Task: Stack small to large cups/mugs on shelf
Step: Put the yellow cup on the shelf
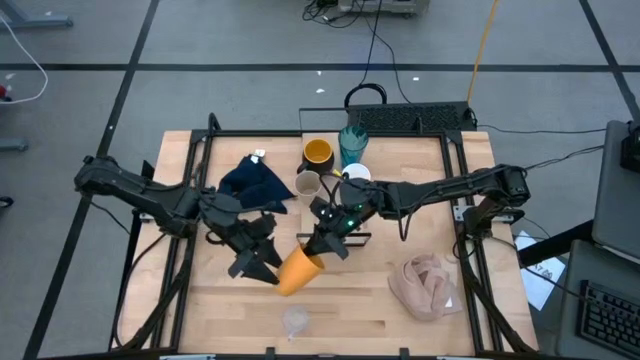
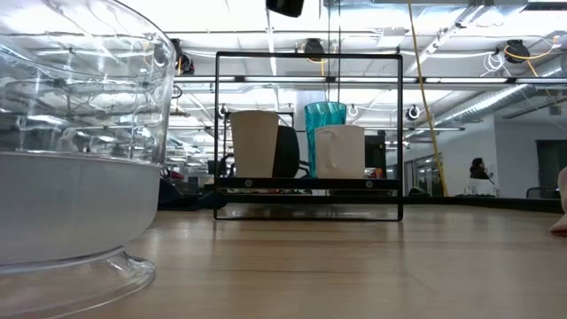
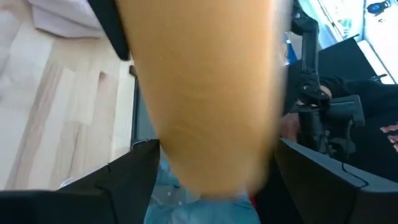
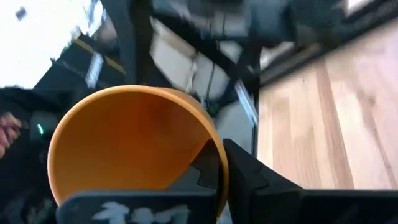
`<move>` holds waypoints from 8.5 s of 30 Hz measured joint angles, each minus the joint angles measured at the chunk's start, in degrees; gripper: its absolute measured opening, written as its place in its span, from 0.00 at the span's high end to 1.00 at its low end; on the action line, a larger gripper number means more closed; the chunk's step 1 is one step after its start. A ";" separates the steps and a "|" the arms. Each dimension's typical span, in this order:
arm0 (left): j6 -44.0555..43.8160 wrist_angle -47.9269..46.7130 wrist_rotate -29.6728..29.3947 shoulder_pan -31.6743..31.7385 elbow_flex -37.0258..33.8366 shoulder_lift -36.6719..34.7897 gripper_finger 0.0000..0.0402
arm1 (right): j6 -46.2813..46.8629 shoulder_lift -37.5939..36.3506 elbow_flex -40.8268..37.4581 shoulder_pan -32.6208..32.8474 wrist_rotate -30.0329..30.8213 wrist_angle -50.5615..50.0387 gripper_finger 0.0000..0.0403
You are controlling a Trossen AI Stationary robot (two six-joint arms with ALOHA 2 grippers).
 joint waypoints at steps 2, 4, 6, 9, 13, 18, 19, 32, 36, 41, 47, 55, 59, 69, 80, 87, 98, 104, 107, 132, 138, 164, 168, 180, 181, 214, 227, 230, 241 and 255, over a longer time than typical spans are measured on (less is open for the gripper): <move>0.28 1.66 0.51 0.09 0.00 1.00 0.20 | 0.55 -0.13 0.08 -0.11 0.82 1.33 1.00; 0.70 3.35 1.25 0.41 0.00 1.28 0.19 | 1.24 -0.11 0.11 -0.15 1.03 2.52 1.00; 0.49 4.88 1.78 0.88 0.00 1.83 0.19 | 1.29 -0.15 0.11 -0.11 0.98 2.38 1.00; 0.13 5.11 2.79 1.55 -0.04 1.91 0.19 | 1.58 -0.15 0.11 0.10 0.84 2.00 1.00; -0.30 5.12 3.50 1.91 -0.04 1.90 0.21 | 2.05 -0.17 0.11 0.20 0.20 1.89 1.00; -0.87 5.43 5.97 2.30 -0.04 1.92 0.21 | 3.46 0.75 0.25 0.17 -2.81 2.48 1.00; -1.36 5.35 6.90 2.43 -0.04 2.02 0.21 | 3.90 1.23 0.24 0.17 -4.09 3.15 1.00; -3.64 4.67 11.75 1.74 -0.07 2.03 0.20 | 8.53 5.27 0.13 -0.41 -9.89 11.07 1.00; -3.45 4.35 11.76 1.82 -0.04 1.99 0.19 | 8.53 5.29 0.08 -1.16 -10.03 11.57 1.00; -3.65 4.32 11.92 1.82 -0.04 1.90 0.21 | 8.68 5.29 0.06 -1.38 -8.16 12.00 1.00; -4.02 4.51 11.86 1.82 -0.04 1.85 0.22 | 9.55 5.20 0.04 -1.97 -5.74 12.18 1.00; -4.41 6.11 11.73 1.78 -0.03 1.85 0.21 | 9.83 5.11 0.06 -2.47 0.38 15.56 1.00; -4.43 6.09 11.64 1.74 0.00 1.90 0.26 | 10.93 5.14 0.06 -2.47 -1.36 15.62 1.00; -4.12 6.15 12.95 1.67 0.02 1.94 0.25 | 15.54 5.25 0.04 -2.64 -9.08 17.12 1.00; -3.97 5.32 12.19 1.60 0.02 1.94 0.16 | 17.71 5.25 0.04 -1.53 -14.38 17.57 1.00; -5.33 5.71 12.66 1.64 0.02 1.94 0.12 | 15.85 5.16 0.06 -0.54 -13.87 13.54 1.00; -9.80 5.67 13.72 1.60 0.02 1.94 0.12 | 13.23 5.64 0.04 -1.00 -11.34 11.95 1.00; -10.07 5.70 13.84 1.58 0.02 1.94 0.12 | 13.61 6.18 0.10 -1.01 -11.36 12.54 1.00; -10.34 5.63 14.06 1.54 0.00 2.00 0.12 | 14.32 7.24 0.13 -0.24 -11.80 14.18 1.00; -16.41 2.49 11.27 1.65 0.01 1.90 0.12 | 13.21 10.36 3.69 -0.83 -12.25 15.23 1.00; -16.75 2.68 11.29 1.65 0.00 1.92 0.12 | 12.35 10.36 3.71 -0.82 -11.20 15.36 1.00; -16.47 2.68 11.27 1.54 -0.04 2.03 0.25 | 12.80 10.19 3.80 -2.81 -12.02 18.00 0.82; -16.76 2.69 11.25 1.56 -0.04 2.03 0.26 | 13.84 10.19 3.80 -2.86 -12.90 17.89 0.71; -16.66 2.74 11.27 1.28 -0.04 2.03 0.24 | 14.67 9.81 3.78 -6.30 -20.25 17.35 0.56; -16.54 2.74 11.27 1.28 -0.04 2.03 0.25 | 15.14 9.71 3.78 -6.83 -21.58 17.37 0.56; 29.27 -3.12 -7.35 19.01 -0.04 -5.40 0.23 | -1.03 -25.28 3.71 -23.17 -13.98 -28.70 0.58; 39.98 -0.60 -10.05 25.22 -6.67 -5.16 0.26 | 1.17 -27.85 3.69 -23.87 -9.21 -34.81 0.57; 38.19 7.26 -8.27 26.12 -10.71 -5.53 0.26 | 1.72 -27.85 3.69 -23.87 -9.07 -34.82 0.57; 37.33 25.38 -6.14 27.59 -24.49 -5.50 0.26 | 2.15 -27.82 3.69 -25.27 -7.77 -40.65 0.57; 38.68 34.60 -3.62 26.62 -33.15 -5.45 0.25 | 3.93 -27.85 3.68 -26.08 -6.37 -41.26 0.57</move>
